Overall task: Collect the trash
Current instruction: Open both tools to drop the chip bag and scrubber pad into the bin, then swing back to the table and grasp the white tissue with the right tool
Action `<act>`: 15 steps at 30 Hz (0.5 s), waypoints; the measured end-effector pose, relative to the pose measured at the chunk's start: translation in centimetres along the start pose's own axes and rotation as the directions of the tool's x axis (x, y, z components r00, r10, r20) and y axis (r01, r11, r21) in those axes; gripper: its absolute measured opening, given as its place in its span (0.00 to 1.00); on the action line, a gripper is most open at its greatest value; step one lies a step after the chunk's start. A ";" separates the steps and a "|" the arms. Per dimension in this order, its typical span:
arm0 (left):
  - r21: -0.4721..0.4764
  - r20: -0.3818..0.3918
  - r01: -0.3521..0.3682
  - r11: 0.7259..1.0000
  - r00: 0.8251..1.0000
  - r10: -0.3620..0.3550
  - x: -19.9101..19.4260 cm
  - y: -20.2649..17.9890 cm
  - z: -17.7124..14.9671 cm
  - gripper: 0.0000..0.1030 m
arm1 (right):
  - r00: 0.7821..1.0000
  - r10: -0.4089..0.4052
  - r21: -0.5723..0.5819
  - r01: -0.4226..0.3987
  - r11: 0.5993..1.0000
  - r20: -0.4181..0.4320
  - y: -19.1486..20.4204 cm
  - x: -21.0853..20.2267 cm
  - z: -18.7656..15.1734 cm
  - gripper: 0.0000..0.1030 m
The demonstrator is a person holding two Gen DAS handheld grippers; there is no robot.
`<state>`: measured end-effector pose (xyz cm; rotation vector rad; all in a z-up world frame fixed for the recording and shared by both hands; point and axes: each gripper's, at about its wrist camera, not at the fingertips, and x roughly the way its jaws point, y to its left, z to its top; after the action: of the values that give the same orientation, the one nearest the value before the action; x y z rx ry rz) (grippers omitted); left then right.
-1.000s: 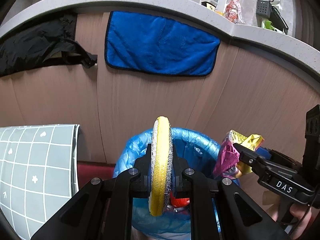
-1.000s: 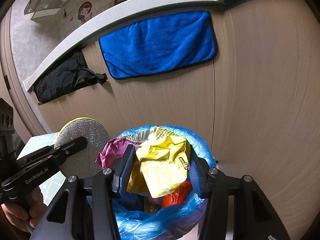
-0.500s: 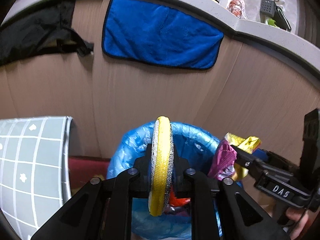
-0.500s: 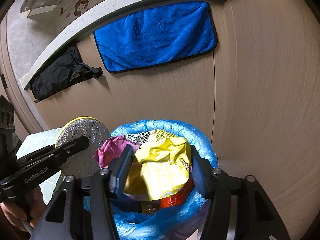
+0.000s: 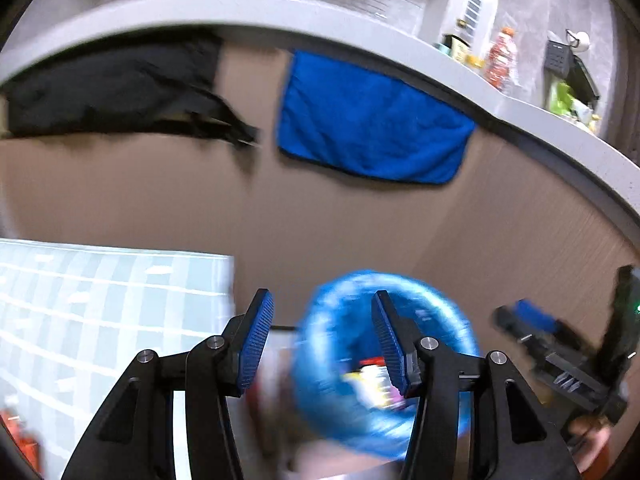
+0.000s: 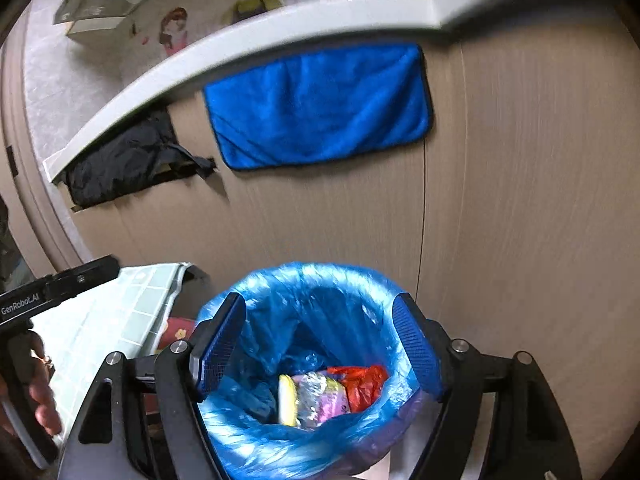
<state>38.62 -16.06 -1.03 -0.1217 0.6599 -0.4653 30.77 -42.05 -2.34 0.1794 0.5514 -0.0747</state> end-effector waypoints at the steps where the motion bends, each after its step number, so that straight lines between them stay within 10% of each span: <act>1: -0.004 0.015 -0.065 0.998 0.998 0.065 -1.6 1.0 -0.3 0.51 | 1.000 0.008 -0.008 -0.007 1.000 0.014 0.5 -0.7 0.2 0.71; 15: -0.098 0.071 -0.250 0.963 0.964 0.257 -16.5 11.6 -5.8 0.51 | 0.948 0.315 -0.219 -0.317 0.923 -0.043 17.5 -8.4 -3.2 0.74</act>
<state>27.97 1.93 0.74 -0.1368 0.6042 -0.1831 24.09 -24.12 2.02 0.0471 0.5276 0.3030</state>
